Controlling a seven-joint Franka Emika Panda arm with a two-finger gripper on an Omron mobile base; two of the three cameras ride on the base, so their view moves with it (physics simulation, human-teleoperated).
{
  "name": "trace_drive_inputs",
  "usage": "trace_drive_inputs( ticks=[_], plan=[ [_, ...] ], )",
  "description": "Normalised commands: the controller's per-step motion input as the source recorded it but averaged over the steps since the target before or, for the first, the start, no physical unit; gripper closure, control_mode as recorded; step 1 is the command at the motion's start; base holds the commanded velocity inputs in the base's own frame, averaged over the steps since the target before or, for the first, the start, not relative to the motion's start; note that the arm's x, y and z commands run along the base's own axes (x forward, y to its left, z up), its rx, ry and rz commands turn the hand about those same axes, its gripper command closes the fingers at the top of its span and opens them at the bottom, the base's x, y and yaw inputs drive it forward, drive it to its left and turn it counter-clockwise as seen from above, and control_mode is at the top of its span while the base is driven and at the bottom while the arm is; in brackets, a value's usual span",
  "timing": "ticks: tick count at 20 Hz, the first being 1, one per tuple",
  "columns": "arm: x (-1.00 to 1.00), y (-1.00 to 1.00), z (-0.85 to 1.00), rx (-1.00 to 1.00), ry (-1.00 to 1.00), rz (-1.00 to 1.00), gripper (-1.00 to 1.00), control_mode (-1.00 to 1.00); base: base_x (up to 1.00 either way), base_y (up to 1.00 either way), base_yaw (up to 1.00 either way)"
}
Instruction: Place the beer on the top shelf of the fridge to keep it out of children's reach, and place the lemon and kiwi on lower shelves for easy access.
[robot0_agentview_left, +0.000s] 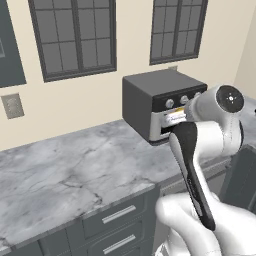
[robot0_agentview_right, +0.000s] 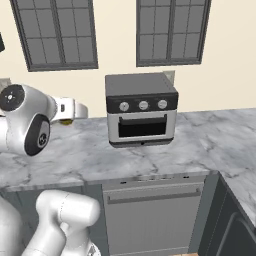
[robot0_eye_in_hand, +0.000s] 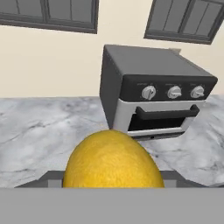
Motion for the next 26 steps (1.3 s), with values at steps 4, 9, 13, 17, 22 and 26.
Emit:
trace_drive_inputs(
  ticks=[4,9,13,17,22,26],
  plan=[
    [-0.6,-0.14,-0.01,-0.01,-0.09,-0.15,1.0,-1.0,0.0,0.0,0.0],
    [-0.69,-0.2,-0.02,0.0,-0.09,-0.03,1.0,-1.0,0.0,0.0,0.0],
    [0.0,0.0,0.0,0.0,0.0,0.0,1.0,1.0,-0.84,-0.18,0.19],
    [0.0,0.0,0.0,0.0,0.0,0.0,1.0,1.0,-0.9,-0.02,0.52],
    [0.0,0.0,0.0,0.0,0.0,0.0,1.0,1.0,-0.62,0.05,0.76],
    [0.0,0.0,0.0,0.0,0.0,0.0,1.0,1.0,-0.47,0.27,0.91]
  ],
)
